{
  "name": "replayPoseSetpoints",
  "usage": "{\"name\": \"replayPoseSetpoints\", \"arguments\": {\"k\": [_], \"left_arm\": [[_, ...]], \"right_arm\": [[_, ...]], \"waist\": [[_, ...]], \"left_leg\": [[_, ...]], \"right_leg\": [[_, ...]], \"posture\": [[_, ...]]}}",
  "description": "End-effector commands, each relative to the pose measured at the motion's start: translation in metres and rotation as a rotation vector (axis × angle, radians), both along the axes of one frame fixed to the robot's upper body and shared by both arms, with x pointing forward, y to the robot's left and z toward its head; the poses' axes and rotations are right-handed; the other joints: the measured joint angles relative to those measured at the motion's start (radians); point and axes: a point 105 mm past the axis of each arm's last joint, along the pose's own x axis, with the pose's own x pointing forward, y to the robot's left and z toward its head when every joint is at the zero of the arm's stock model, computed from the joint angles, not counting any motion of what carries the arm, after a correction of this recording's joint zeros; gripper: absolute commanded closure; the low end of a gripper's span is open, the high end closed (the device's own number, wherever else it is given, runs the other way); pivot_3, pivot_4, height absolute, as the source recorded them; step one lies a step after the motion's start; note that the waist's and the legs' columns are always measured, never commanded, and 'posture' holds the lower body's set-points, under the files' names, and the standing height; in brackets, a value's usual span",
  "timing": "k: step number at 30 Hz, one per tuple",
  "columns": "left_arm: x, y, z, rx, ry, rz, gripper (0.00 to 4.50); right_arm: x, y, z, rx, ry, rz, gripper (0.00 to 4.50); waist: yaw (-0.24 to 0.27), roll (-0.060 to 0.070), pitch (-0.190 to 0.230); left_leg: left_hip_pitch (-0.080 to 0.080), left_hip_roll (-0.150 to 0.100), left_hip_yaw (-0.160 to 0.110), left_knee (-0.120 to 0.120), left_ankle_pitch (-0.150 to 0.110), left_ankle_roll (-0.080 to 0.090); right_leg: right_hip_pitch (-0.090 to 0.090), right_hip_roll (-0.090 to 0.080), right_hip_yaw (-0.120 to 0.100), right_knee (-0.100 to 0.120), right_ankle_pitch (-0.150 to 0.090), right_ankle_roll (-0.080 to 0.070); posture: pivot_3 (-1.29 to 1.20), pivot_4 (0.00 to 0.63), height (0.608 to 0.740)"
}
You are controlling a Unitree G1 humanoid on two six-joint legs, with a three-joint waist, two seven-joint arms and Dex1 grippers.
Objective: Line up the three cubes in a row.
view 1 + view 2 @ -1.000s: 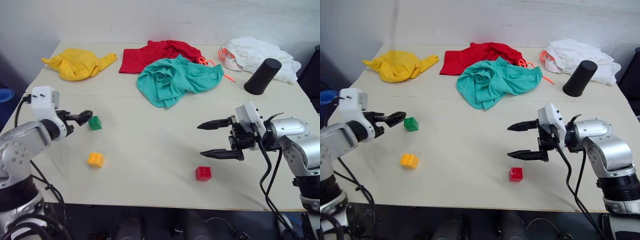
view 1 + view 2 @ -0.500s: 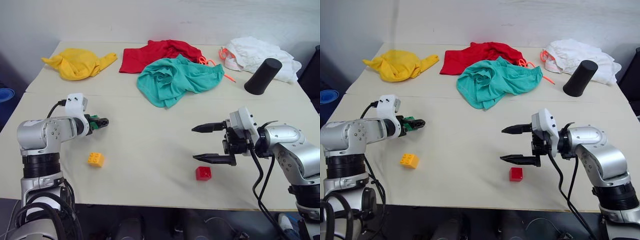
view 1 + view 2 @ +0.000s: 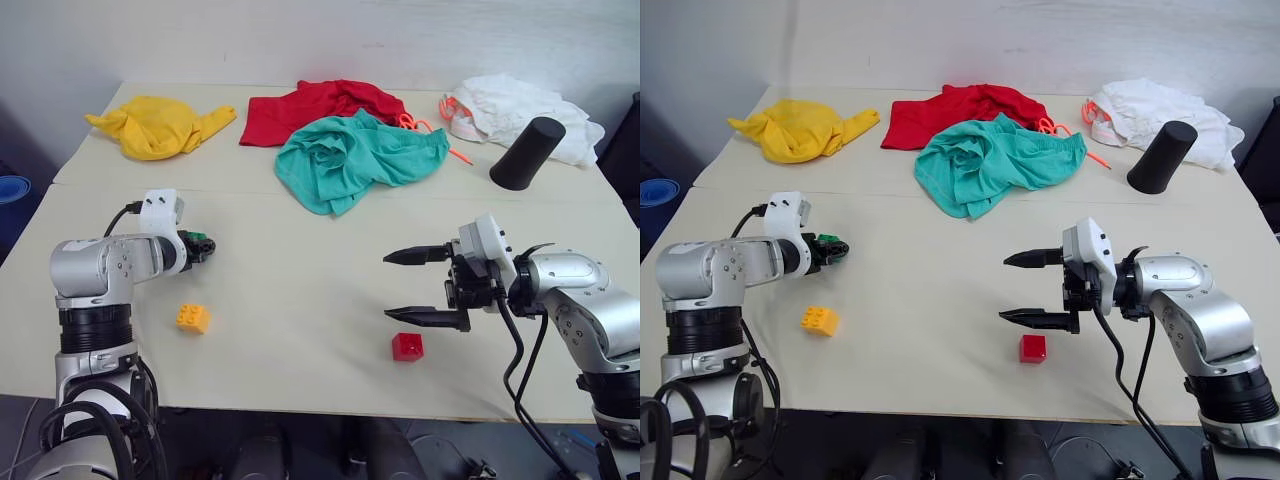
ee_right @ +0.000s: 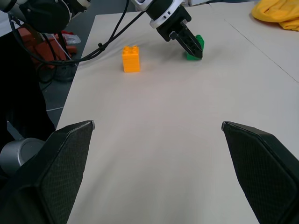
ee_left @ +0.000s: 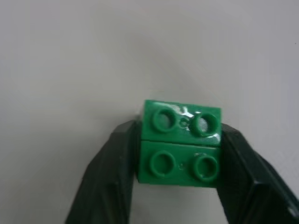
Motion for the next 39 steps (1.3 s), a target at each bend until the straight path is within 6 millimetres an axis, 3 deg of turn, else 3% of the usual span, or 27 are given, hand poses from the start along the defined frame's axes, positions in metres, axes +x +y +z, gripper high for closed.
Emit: {"name": "replayPoseSetpoints", "arguments": {"k": [1, 6, 10, 15, 18, 21, 26, 35, 39], "left_arm": [[0.002, 0.003, 0.013, 0.010, -0.042, 0.019, 2.98], [0.001, 0.017, 0.014, 0.063, -0.058, 0.012, 2.98], [0.002, 0.014, 0.024, 0.124, -0.118, -0.134, 2.98], [-0.029, -0.036, 0.054, 0.142, -0.260, -0.670, 2.98], [-0.085, -0.081, 0.064, 0.109, -0.290, -1.139, 2.98], [-0.113, -0.097, 0.054, 0.121, -0.235, -1.347, 2.98], [-0.129, -0.123, 0.023, 0.189, -0.171, -1.552, 2.98], [-0.118, -0.149, -0.030, 0.353, -0.141, -1.695, 2.98], [-0.109, -0.155, -0.039, 0.381, -0.157, -1.666, 2.98]], "right_arm": [[-0.003, 0.002, 0.011, 0.016, -0.047, 0.017, 0.00], [-0.003, 0.001, 0.009, 0.011, -0.044, 0.016, 0.00], [-0.004, -0.005, 0.005, -0.028, -0.038, 0.019, 0.00], [-0.008, -0.017, -0.001, -0.104, -0.038, 0.029, 0.00], [-0.012, -0.029, -0.009, -0.171, -0.029, 0.025, 0.00], [-0.021, -0.041, -0.023, -0.258, -0.024, 0.036, 0.00], [-0.033, -0.055, -0.032, -0.299, 0.008, 0.015, 0.00], [-0.049, -0.069, -0.036, -0.320, 0.039, -0.052, 0.00], [-0.052, -0.068, -0.038, -0.323, 0.040, -0.060, 0.00]], "waist": [[-0.001, 0.000, 0.000], [-0.002, 0.000, 0.000], [-0.001, 0.000, 0.000], [-0.001, 0.000, 0.000], [0.001, 0.000, 0.000], [0.000, 0.000, 0.000], [-0.001, 0.000, 0.000], [0.000, 0.000, 0.000], [0.003, -0.001, 0.000]], "left_leg": [[0.000, 0.000, 0.000, 0.000, 0.000, 0.000], [0.000, 0.000, 0.000, 0.000, 0.000, 0.000], [0.000, 0.000, 0.000, 0.000, 0.000, 0.000], [0.000, 0.000, 0.000, 0.000, 0.000, 0.000], [-0.001, 0.000, 0.000, 0.000, 0.000, 0.000], [-0.001, 0.000, 0.000, -0.001, -0.001, 0.000], [0.001, 0.000, 0.001, 0.000, 0.000, 0.001], [0.001, 0.002, 0.004, 0.000, 0.000, 0.001], [0.002, 0.002, 0.004, 0.000, 0.000, 0.001]], "right_leg": [[0.000, 0.000, 0.000, 0.000, 0.000, 0.000], [0.000, 0.000, 0.000, 0.000, 0.000, 0.000], [0.000, 0.000, 0.000, 0.000, 0.000, 0.000], [0.000, 0.000, 0.000, -0.001, 0.000, 0.000], [0.000, 0.000, 0.000, -0.007, 0.000, 0.000], [0.000, 0.000, 0.000, -0.008, 0.000, 0.000], [0.001, 0.002, 0.003, -0.005, 0.000, 0.000], [0.000, 0.007, 0.007, -0.006, 0.000, 0.000], [0.001, 0.007, 0.008, -0.006, 0.000, 0.000]], "posture": [[0.00, 0.150, 0.740], [0.00, 0.150, 0.740], [0.00, 0.150, 0.740], [0.00, 0.150, 0.740], [0.00, 0.150, 0.740], [0.00, 0.150, 0.740], [0.00, 0.150, 0.740], [0.00, 0.150, 0.740], [0.00, 0.150, 0.740]]}}
